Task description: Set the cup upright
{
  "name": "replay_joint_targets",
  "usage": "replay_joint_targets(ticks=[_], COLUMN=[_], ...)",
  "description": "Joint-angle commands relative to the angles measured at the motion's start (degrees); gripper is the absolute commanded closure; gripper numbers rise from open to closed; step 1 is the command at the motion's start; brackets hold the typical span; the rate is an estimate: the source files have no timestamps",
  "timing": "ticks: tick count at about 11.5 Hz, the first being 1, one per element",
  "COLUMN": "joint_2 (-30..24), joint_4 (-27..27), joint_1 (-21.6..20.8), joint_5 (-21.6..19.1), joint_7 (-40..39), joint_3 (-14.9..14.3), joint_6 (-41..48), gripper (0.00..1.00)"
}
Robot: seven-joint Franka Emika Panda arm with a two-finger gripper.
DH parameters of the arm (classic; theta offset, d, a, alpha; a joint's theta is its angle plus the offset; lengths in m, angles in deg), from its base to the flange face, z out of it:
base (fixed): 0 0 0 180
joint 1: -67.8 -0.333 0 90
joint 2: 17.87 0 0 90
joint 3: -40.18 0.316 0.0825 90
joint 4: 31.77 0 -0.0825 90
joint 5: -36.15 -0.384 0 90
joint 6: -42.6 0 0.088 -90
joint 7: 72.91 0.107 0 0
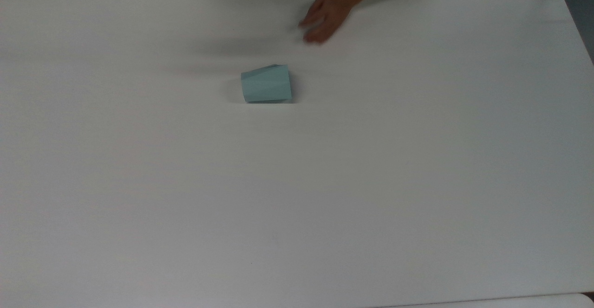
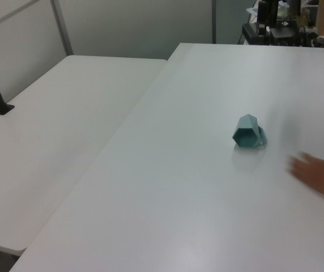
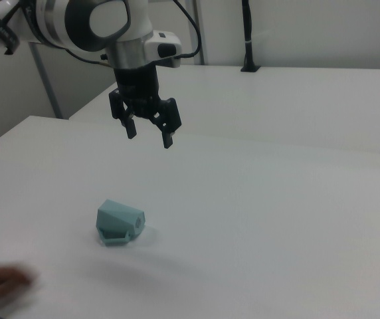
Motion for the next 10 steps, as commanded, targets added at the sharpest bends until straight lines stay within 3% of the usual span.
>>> replay_joint_targets(ticks=[1,10], joint_2=[-2.4,-3.0], joint_4=[-0.5,-0.1], joint_1=[3.1,2.7], joint_5=[-0.8,-1.0], joint_7=[-1.6,-2.2], joint_3=[-0.5,0.2], joint_6=[-0.4,2.0], gripper=[0.00,0.00])
